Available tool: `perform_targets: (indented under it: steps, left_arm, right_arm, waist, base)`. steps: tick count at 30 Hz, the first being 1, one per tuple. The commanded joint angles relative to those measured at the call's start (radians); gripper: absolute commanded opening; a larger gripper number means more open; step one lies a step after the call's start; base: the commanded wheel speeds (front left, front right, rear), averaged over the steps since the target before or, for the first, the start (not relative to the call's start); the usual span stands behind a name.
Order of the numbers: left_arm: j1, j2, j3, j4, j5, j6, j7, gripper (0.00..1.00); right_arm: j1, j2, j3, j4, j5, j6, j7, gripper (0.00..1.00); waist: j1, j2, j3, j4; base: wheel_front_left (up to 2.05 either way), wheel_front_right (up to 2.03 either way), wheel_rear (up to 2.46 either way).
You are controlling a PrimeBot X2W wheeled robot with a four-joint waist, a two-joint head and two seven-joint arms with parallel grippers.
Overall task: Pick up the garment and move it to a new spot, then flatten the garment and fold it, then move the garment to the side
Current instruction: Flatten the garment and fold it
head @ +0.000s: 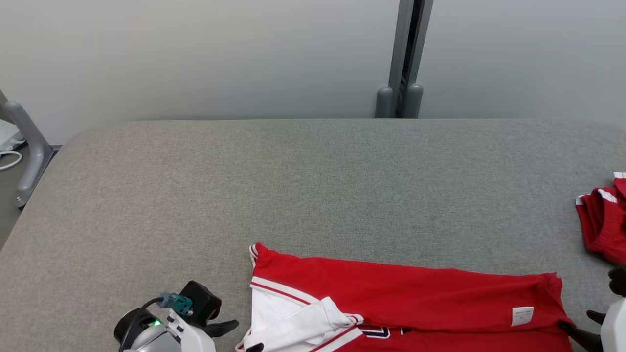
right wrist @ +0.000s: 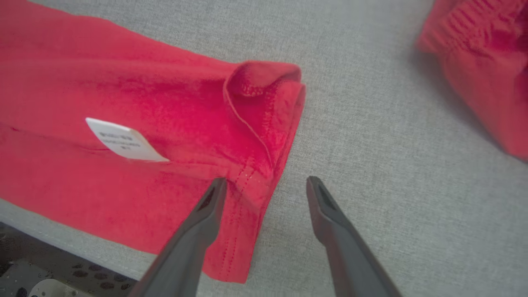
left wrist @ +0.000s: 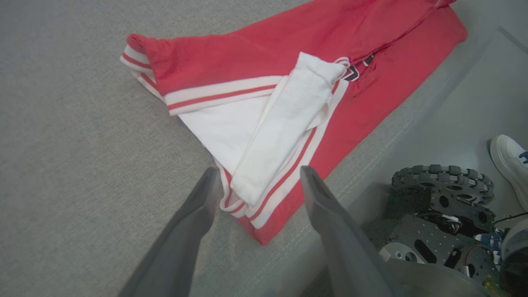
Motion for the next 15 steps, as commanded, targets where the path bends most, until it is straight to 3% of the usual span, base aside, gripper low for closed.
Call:
perform_targets:
  steps: [1,3,7,15]
  left_arm:
    - [0.008,0.002,0.001,0.002,0.003,0.003,-0.001,1.00]
    - [0.007,0.006,0.006,-0.003,0.010,0.009,-0.012,1.00]
    - [-0.006,-0.006,0.049,-0.005,0.025,0.044,-0.089,1.00]
    - [0.032,-0.102,0.184,0.054,0.016,0.148,-0.357,1.00]
  right_arm:
    - [0.000,-0.013,-0.003,0.002,0.019,0.000,0.012,1.00]
    - [0.001,-0.022,-0.004,0.002,0.035,0.000,0.026,1.00]
    - [-0.018,-0.023,-0.055,0.022,0.055,0.000,-0.066,1.00]
    - [0.030,0.070,-0.153,0.091,0.062,0.000,-0.309,1.00]
  waist:
    - [0.0000,0.0000,-0.002,-0.002]
    - [0.0000,0.0000,-0.005,-0.003]
    - [0.0000,0.0000,-0.007,-0.008]
    - [0.0000,0.0000,-0.011,-0.020]
  base:
    - [0.00,0.00,0.00]
    - [0.00,0.00,0.00]
    - [0.00,0.00,0.00]
    - [0.00,0.00,0.00]
